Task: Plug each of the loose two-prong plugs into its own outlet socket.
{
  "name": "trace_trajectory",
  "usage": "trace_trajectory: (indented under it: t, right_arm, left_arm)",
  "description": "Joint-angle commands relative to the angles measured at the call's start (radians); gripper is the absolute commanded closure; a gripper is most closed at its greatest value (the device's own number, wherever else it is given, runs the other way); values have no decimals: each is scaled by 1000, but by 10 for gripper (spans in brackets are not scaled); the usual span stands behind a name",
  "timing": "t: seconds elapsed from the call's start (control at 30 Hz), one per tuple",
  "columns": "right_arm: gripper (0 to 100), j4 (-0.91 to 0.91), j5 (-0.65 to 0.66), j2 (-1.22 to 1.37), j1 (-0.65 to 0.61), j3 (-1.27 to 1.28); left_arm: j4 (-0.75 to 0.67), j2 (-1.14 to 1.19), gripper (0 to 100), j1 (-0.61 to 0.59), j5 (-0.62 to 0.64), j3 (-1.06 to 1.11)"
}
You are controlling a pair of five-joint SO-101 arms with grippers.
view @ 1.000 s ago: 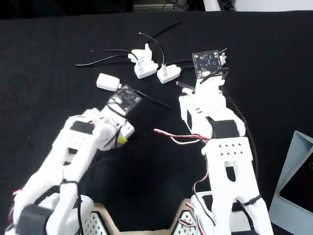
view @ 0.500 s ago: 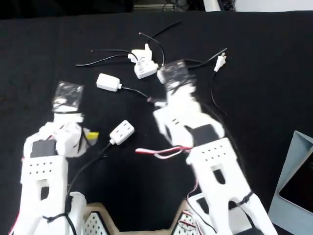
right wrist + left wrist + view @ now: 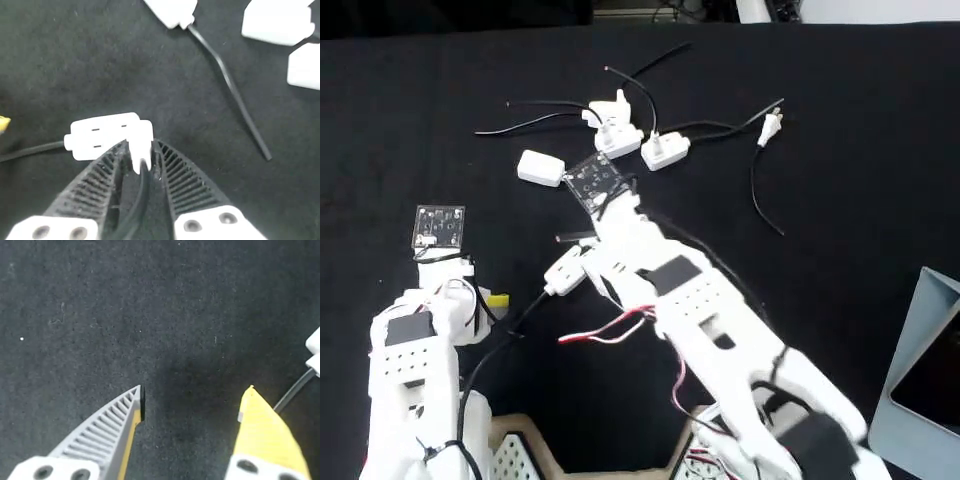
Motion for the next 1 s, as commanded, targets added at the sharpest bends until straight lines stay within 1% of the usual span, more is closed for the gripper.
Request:
trace_trajectory:
  t: [0.0,0.17,0.37,0.47,0.63,0.87,0.97]
  right_arm:
    - [985,-28,8,70,-15,-84]
    - [985,-26,8,150,-48,-131]
    - [985,-17,9,159,-52,-148]
    - [985,40,54,163,-52,-163]
    - [985,140,68,186,-52,-237]
    - [986,158,69,354,-52,-312]
    - [986,158,69,371,-52,-308]
  left_arm:
    - [-20,-17,691,-7,11,-4]
    - [-20,-17,691,-5,11,-4]
    - [-20,-17,691,-5,11,-2]
    - [-20,-17,691,-5,11,-2]
    - [-20,-17,691,-5,11,-2]
    - [-20,-17,691,-5,11,-2]
    - [-20,-17,691,-5,11,-2]
